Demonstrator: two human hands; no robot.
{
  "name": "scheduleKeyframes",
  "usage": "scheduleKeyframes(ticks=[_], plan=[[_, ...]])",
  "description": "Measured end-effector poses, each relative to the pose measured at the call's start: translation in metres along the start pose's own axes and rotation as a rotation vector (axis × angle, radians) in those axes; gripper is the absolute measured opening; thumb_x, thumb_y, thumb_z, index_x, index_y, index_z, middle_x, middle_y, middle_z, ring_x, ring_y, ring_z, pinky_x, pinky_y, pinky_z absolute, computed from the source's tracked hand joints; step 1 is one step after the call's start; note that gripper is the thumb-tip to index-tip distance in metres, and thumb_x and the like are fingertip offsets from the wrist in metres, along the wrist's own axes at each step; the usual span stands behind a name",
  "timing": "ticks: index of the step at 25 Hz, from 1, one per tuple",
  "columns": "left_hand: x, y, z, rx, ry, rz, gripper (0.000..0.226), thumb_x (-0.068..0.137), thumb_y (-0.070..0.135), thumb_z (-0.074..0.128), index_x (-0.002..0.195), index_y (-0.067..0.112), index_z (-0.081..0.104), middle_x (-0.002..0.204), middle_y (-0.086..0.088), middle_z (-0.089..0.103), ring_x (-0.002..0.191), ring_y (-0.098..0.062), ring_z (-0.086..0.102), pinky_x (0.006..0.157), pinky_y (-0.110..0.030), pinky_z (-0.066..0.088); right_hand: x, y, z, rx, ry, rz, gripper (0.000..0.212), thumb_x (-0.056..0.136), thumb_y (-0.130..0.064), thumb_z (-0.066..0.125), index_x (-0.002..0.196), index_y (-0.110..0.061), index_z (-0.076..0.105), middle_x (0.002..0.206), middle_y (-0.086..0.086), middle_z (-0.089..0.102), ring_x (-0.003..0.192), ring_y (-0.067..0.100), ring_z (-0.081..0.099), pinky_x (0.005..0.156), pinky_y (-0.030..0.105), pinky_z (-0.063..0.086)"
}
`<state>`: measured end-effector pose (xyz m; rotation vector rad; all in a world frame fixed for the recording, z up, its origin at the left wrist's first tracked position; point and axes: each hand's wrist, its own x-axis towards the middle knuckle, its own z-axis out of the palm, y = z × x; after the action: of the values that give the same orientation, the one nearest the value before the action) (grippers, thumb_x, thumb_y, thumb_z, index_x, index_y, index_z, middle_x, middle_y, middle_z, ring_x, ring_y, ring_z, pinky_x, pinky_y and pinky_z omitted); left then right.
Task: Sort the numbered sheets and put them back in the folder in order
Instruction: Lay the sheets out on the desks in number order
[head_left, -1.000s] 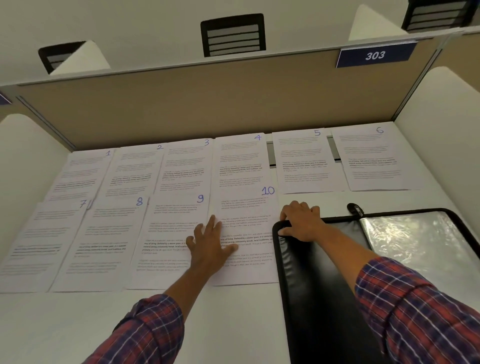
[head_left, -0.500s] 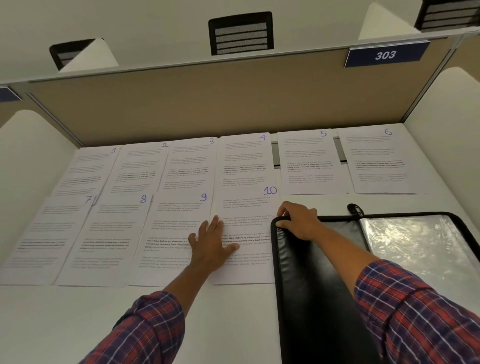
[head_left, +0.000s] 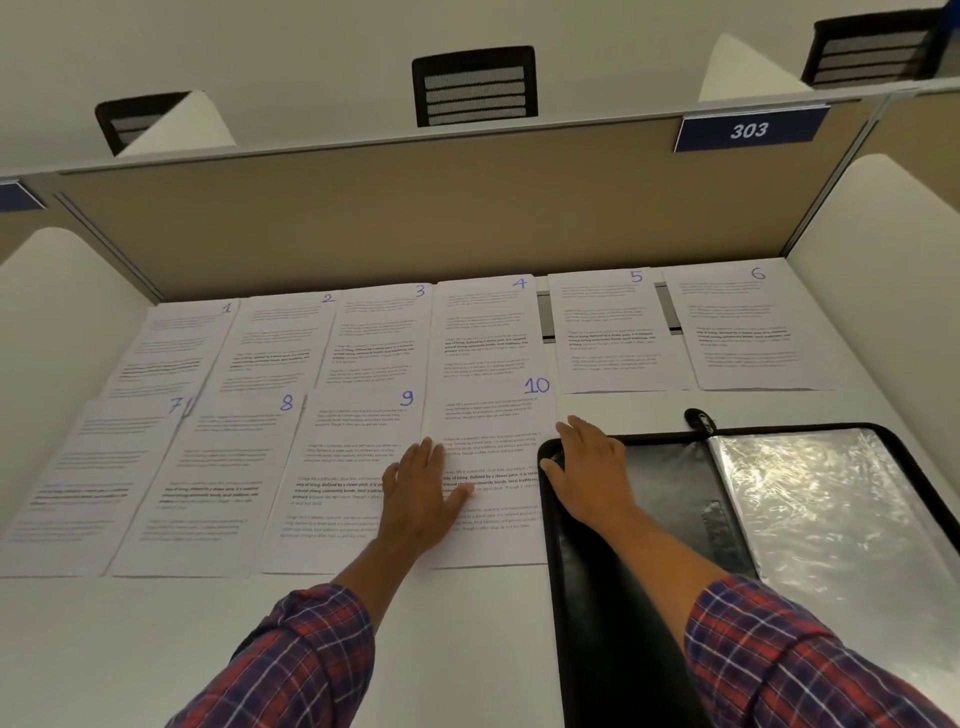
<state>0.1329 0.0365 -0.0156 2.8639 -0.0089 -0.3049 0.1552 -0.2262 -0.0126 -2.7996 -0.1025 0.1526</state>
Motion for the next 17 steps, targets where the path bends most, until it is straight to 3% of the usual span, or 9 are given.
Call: scheduleKeyframes(ticks=[4, 6, 10, 14, 17], plan=[[-0.024, -0.011, 0.009, 0.025, 0.065, 0.079, 0.094, 0.095, 0.075, 0.014, 0.166, 0.013, 0.012, 0.174, -0.007, 0.011, 0.161, -0.025, 0.007, 0.127, -0.038, -0.001, -0.024, -0.021, 0.023, -0.085, 0.082, -0.011, 0.072, 0.1, -0.049, 0.056, 0.155, -0.006, 0.041, 0.163, 0.016, 0.039, 0.151, 0.033, 0.037, 0.121, 0.056, 0.033], [-0.03, -0.016, 0.014, 0.044, 0.091, 0.097, 0.096, 0.093, 0.076, 0.007, 0.166, 0.013, 0.006, 0.174, -0.008, 0.003, 0.161, -0.025, 0.0, 0.126, -0.036, -0.008, -0.034, -0.034, 0.033, -0.104, 0.062, -0.006, 0.077, 0.101, -0.054, 0.047, 0.159, -0.004, 0.034, 0.166, 0.017, 0.033, 0.153, 0.034, 0.033, 0.123, 0.056, 0.031], [-0.04, -0.033, 0.017, 0.088, 0.146, 0.12, 0.094, 0.098, 0.075, 0.002, 0.165, 0.01, 0.013, 0.173, -0.01, 0.003, 0.16, -0.027, 0.001, 0.126, -0.041, -0.005, -0.053, -0.059, 0.048, -0.112, 0.014, 0.005, 0.085, 0.1, -0.06, 0.024, 0.162, -0.003, 0.026, 0.169, 0.018, 0.027, 0.155, 0.036, 0.029, 0.124, 0.056, 0.028], [-0.044, -0.059, 0.007, 0.087, 0.136, 0.117, 0.091, 0.101, 0.072, 0.006, 0.164, 0.008, 0.02, 0.17, -0.01, 0.005, 0.159, -0.029, 0.006, 0.13, -0.042, -0.003, -0.06, -0.089, 0.06, -0.109, -0.002, -0.027, 0.085, 0.101, -0.06, 0.026, 0.163, -0.003, 0.021, 0.17, 0.018, 0.023, 0.156, 0.036, 0.026, 0.126, 0.05, 0.011], [-0.039, -0.087, -0.004, 0.097, 0.128, 0.136, 0.087, 0.104, 0.069, 0.014, 0.163, 0.006, 0.026, 0.171, -0.013, 0.014, 0.158, -0.032, 0.015, 0.128, -0.041, -0.004, -0.056, -0.12, 0.067, -0.152, -0.003, -0.052, 0.085, 0.101, -0.06, 0.026, 0.164, -0.003, 0.02, 0.171, 0.017, 0.019, 0.157, 0.035, 0.023, 0.124, 0.05, 0.008]])
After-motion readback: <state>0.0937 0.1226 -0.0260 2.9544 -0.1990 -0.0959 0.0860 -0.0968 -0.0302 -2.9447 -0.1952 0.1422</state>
